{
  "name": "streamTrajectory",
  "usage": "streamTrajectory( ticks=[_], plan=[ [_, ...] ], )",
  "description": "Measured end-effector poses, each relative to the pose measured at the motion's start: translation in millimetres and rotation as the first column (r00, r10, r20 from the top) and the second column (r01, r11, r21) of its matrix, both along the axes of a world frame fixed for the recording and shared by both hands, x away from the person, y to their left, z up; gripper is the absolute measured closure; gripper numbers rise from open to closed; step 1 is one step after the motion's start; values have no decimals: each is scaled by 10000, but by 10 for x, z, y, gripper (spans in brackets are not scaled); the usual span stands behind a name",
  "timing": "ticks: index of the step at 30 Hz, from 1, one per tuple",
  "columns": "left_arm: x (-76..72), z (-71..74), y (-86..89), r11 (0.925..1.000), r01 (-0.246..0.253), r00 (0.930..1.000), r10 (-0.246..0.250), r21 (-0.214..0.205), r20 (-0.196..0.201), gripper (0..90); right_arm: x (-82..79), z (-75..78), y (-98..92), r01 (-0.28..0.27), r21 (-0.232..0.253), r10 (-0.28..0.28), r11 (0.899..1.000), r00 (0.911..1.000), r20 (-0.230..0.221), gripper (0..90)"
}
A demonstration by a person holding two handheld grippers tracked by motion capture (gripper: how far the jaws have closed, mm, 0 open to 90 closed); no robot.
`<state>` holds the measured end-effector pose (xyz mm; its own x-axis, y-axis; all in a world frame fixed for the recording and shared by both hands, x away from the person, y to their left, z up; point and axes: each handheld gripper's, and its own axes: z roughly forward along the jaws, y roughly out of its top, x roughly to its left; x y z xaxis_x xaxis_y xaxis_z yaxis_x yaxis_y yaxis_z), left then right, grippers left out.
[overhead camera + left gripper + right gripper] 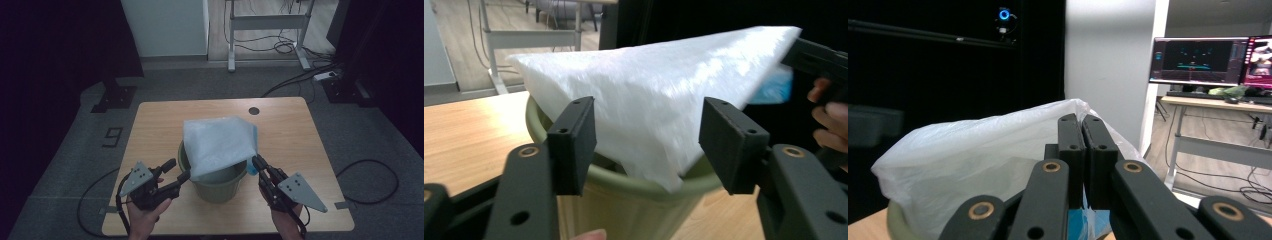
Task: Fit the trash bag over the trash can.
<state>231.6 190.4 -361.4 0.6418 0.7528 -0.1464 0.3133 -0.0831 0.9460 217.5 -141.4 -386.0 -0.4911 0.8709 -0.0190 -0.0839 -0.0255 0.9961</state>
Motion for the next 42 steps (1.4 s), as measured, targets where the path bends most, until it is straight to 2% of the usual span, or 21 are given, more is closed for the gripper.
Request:
streamTrajectory(
  ticks=[4,9,11,13,14,15,18,20,21,22,24,26,27,30,31,34,35,36,39,40,42],
  plan=[
    [87,61,-35,10000,31,10000,-31,61,-82,379,-1,-3,27,-166,-201,167,9997,9999,17,870],
    [246,93,-92,9998,37,9988,-28,190,-483,353,-13,-25,125,-669,-525,670,9964,9978,2,870],
    [268,89,-98,9998,17,9986,-5,219,-530,343,-26,-38,185,-886,-681,890,9937,9960,28,870],
    [325,67,-104,9996,-16,9965,39,270,-829,335,-41,-53,248,-1126,-823,1133,9902,9936,42,870],
    [325,67,-104,9996,-16,9965,39,270,-829,333,-41,-53,248,-1126,-823,1133,9902,9936,42,870],
    [366,43,-101,9993,-63,9941,103,368,-1075,334,-55,-67,301,-1364,-944,1378,9862,9904,88,870],
    [397,14,-104,9990,-82,9925,136,446,-1219,351,-69,-74,341,-1554,-1026,1578,9825,9873,155,870],
    [410,-9,-119,9980,-129,9922,205,618,-1230,427,-78,-78,382,-1719,-1090,1744,9791,9846,135,870],
    [414,-19,-127,9975,-116,9923,200,697,-1222,427,-78,-78,382,-1719,-1090,1744,9791,9846,135,870],
    [416,-36,-145,9961,-35,9928,140,881,-1191,517,-78,-80,396,-1772,-1130,1798,9777,9836,132,870],
    [417,-45,-152,9955,24,9929,89,952,-1186,626,-78,-82,402,-1789,-1147,1813,9772,9834,114,870],
    [419,-63,-160,9944,124,9926,5,1052,-1214,670,-79,-84,402,-1794,-1151,1816,9770,9833,91,870],
    [424,-84,-154,9942,277,9921,-146,1040,-1249,773,-81,-86,397,-1792,-1155,1815,9770,9834,94,870],
    [425,-101,-138,9942,458,9916,-334,976,-1251,866,-86,-91,389,-1797,-1145,1818,9770,9833,84,869],
    [404,-107,-113,9952,503,9937,-415,835,-1046,881,-91,-98,376,-1811,-1142,1831,9768,9831,71,861],
    [370,-97,-70,9971,446,9962,-397,618,-779,895,-107,-117,345,-1877,-1070,1889,9764,9820,7,841],
    [329,-80,-4,9987,428,9975,-411,292,-578,896,-119,-127,330,-1892,-1035,1899,9765,9818,-32,840],
    [329,-80,-4,9987,428,9975,-411,292,-578,896,-119,-127,330,-1892,-1035,1899,9765,9818,-32,840],
    [247,-64,138,9990,362,9990,-369,-269,-248,896,-209,-203,245,-2040,-886,2028,9750,9790,-214,773],
    [247,-64,138,9990,362,9990,-369,-269,-248,896,-209,-203,245,-2040,-886,2028,9750,9790,-214,773],
    [221,-70,202,9986,259,9995,-268,-457,-178,897,-277,-289,195,-2086,-800,2055,9747,9776,-454,628]
  ],
)
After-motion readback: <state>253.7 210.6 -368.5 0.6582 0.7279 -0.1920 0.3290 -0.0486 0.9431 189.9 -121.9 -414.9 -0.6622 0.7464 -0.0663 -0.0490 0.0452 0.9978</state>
